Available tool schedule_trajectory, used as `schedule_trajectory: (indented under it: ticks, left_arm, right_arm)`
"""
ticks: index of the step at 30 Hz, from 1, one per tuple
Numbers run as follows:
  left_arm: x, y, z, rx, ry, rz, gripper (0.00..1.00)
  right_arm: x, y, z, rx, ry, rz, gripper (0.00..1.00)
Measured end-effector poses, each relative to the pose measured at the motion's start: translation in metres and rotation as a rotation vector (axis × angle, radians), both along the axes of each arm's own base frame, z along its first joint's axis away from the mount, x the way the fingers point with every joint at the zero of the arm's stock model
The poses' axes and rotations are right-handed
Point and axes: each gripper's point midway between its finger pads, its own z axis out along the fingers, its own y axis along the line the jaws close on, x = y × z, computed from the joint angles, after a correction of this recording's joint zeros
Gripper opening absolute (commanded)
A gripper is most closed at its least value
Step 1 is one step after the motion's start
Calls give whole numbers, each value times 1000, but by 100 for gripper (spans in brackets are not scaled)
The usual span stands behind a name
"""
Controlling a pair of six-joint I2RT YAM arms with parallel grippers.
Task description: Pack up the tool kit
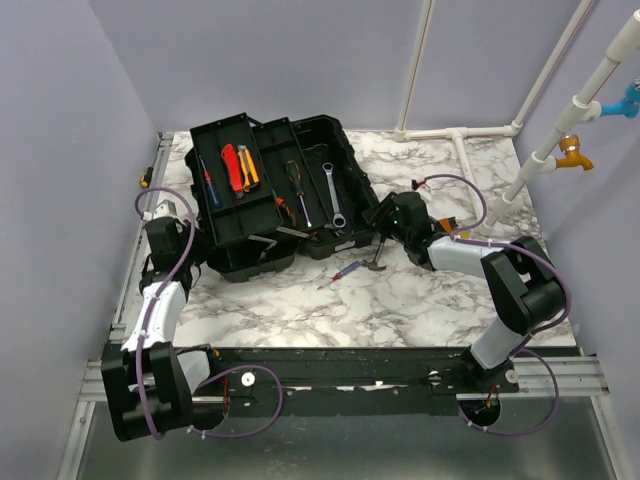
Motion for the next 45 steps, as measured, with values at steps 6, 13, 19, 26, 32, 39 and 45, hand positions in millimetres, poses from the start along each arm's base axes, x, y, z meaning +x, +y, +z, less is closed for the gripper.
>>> schedule_trajectory:
  ticks: [6, 13, 19, 26, 32, 39, 45]
  left_arm:
    - [2, 3, 10, 161, 41, 8, 0]
    - [6, 4, 38, 305, 88, -11, 0]
    - [8, -1, 51, 453, 123, -31, 0]
    - [13, 4, 66, 586, 156, -2, 0]
    - [22, 6, 82, 673, 162, -8, 0]
    - [28, 6, 101, 794, 163, -22, 0]
    - [32, 8, 110, 783, 146, -13, 0]
  right_arm:
    - [1, -2, 0, 2, -12, 5, 1]
    - [0, -1, 0, 9, -32, 18, 1]
    - [-2, 3, 1, 18, -44, 40, 1]
    - [-6, 6, 2, -8, -51, 44, 1]
    - [-11, 12, 2, -15, -50, 33, 1]
    - [-13, 16, 2, -15, -51, 22, 1]
    - [-16, 20, 1, -12, -44, 24, 1]
